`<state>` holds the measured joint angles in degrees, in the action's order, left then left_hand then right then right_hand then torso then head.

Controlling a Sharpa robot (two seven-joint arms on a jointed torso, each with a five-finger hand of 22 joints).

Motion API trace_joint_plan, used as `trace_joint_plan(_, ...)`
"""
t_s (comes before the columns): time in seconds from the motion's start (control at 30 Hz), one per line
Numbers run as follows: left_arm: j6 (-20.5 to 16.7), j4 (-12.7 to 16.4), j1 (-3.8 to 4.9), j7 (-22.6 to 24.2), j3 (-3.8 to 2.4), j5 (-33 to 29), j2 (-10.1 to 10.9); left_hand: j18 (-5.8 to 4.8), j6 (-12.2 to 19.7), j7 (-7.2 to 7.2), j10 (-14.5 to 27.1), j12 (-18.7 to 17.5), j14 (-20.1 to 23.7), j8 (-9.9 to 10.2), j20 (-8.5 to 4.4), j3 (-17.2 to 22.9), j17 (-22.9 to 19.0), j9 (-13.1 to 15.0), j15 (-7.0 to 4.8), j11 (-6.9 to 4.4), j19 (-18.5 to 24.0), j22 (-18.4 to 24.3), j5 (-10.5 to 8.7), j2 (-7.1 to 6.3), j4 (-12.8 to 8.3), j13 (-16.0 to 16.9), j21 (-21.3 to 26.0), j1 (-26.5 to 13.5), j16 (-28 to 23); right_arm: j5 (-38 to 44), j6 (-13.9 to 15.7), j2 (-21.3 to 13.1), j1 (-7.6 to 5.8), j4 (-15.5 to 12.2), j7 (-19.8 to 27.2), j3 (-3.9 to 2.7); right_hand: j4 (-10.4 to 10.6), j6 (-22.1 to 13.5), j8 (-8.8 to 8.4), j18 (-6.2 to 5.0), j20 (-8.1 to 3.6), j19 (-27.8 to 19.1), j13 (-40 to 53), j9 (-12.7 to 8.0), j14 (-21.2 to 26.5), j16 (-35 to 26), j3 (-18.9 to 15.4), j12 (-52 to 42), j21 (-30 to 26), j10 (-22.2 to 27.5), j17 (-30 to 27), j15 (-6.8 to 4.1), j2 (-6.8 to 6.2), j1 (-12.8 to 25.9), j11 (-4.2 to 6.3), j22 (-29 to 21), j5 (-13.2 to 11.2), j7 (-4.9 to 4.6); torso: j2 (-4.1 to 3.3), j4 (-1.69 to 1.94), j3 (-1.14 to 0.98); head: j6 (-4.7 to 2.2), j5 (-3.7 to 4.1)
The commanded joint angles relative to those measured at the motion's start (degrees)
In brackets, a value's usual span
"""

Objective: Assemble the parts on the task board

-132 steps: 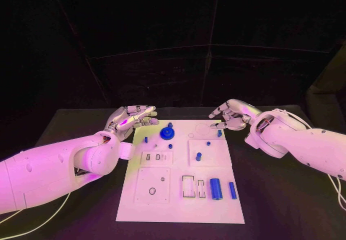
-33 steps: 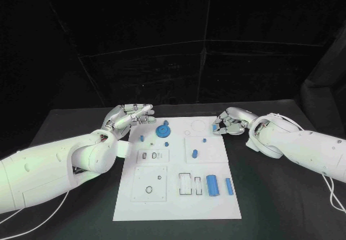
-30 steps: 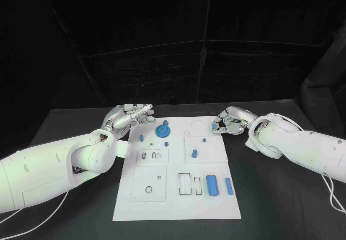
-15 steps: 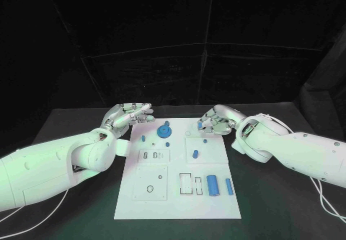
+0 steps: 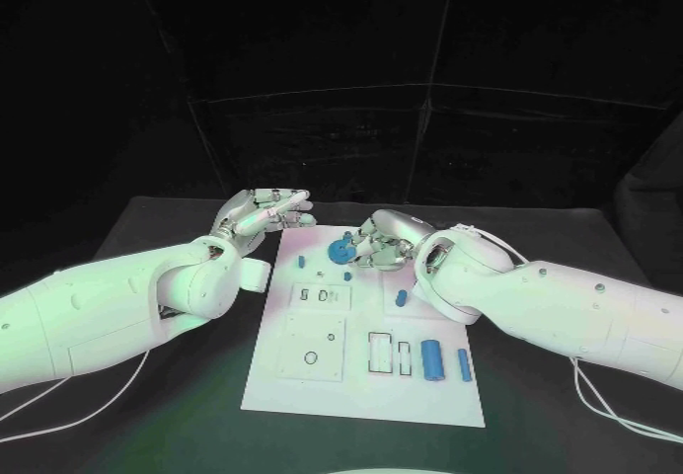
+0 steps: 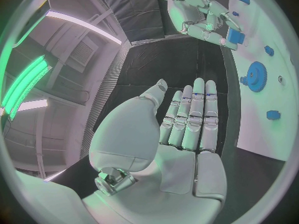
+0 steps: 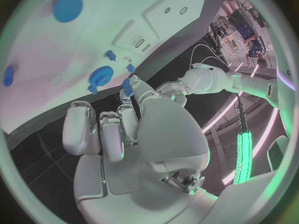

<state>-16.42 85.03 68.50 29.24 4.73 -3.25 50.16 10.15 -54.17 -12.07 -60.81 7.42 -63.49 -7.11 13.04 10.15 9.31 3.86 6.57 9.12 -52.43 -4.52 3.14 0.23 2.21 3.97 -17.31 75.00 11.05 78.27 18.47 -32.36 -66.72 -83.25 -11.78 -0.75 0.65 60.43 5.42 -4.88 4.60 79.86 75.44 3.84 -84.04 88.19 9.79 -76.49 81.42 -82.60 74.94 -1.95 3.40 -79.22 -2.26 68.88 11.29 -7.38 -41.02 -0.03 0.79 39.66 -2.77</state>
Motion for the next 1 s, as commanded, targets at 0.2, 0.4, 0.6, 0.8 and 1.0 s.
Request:
trace_joint_plan(0.2, 1.15, -0.34, 0.13, -0.10, -0.04, 0.31, -0.39, 0.42, -0.34, -0.20, -0.28, -0.40, -0.40, 0.20, -0.01, 0.09, 0.10, -0.05, -0.03, -0.01, -0.56, 0.11, 0.06, 0.46, -0.36, -0.09, 0.42, 0.12, -0.36, 7.07, -2.84, 3.33, 1.57, 1.06, -2.09, 0.34, 0.06, 0.65, 0.12, 0.76, -0.13, 0.19, 3.40, 0.09, -5.10, 0.05, 0.65, 0.02, 0.18, 0.23, 11.25, 0.23, -0.15, 0.76, -0.10, -0.01, -0.22, 0.08, 0.06, 0.11, 0.12, 0.61, -0.63)
trace_joint_plan(0.4, 1.21, -0.54, 0.13, -0.15, -0.04, 0.31, -0.61, 0.41, -0.33, -0.21, -0.28, -0.42, -0.38, 0.22, -0.01, 0.10, 0.10, -0.05, -0.03, 0.00, -0.55, 0.12, 0.06, 0.46, -0.39, -0.10, 0.43, 0.13, -0.39, 8.08, -3.66, 4.65, 2.24, 1.82, -1.89, 1.59, 0.03, 0.67, 0.11, 0.75, -0.13, 0.17, 3.39, 0.09, -5.10, 0.04, 0.68, 0.04, 0.17, 0.25, 11.23, 0.23, -0.20, 0.77, -0.10, -0.05, -0.24, 0.09, 0.05, 0.04, -0.03, 1.00, -0.88)
trace_joint_plan(0.6, 1.25, -0.65, 0.13, -0.17, -0.04, 0.30, -0.84, 0.41, -0.33, -0.21, -0.28, -0.42, -0.38, 0.22, -0.01, 0.10, 0.10, -0.05, -0.03, 0.00, -0.55, 0.12, 0.06, 0.46, -0.39, -0.10, 0.43, 0.13, -0.39, 9.46, -4.08, 5.41, 3.16, 2.41, -1.93, 1.92, 0.00, 0.69, 0.07, 0.75, -0.13, 0.18, 3.39, 0.09, -5.09, 0.02, 0.76, 0.05, 0.17, 0.26, 11.19, 0.23, -0.35, 0.87, -0.10, -0.02, -0.31, 0.07, 0.05, 0.05, -0.14, 1.13, -1.02)
trace_joint_plan(0.8, 1.26, -0.69, 0.13, -0.21, -0.04, 0.30, -0.89, 0.41, -0.33, -0.21, -0.28, -0.42, -0.38, 0.22, -0.01, 0.10, 0.10, -0.05, -0.03, 0.00, -0.55, 0.12, 0.06, 0.46, -0.39, -0.10, 0.43, 0.13, -0.39, 10.46, -4.34, 5.60, 3.51, 2.72, -2.23, 1.99, 0.00, 0.68, 0.01, 0.75, -0.13, 0.18, 3.32, 0.08, -5.08, -0.01, 0.82, 0.15, 0.17, 0.32, 11.13, 0.23, -0.50, 1.02, -0.12, -0.03, -0.35, 0.05, 0.09, 0.04, -0.07, 1.27, -1.11)
trace_joint_plan(1.0, 1.29, -0.78, 0.13, -0.22, -0.04, 0.30, -0.90, 0.41, -0.33, -0.21, -0.28, -0.42, -0.38, 0.22, -0.01, 0.10, 0.10, -0.05, -0.03, 0.00, -0.55, 0.12, 0.06, 0.46, -0.39, -0.10, 0.43, 0.13, -0.39, 11.19, -4.73, 5.54, 3.63, 2.82, -2.29, 2.01, 0.00, 0.68, 0.01, 0.75, -0.13, 0.18, 3.32, 0.08, -5.08, -0.01, 0.82, 0.15, 0.17, 0.32, 11.13, 0.23, -0.50, 1.02, -0.12, -0.03, -0.35, 0.05, 0.03, 0.01, -0.12, 1.37, -1.19)
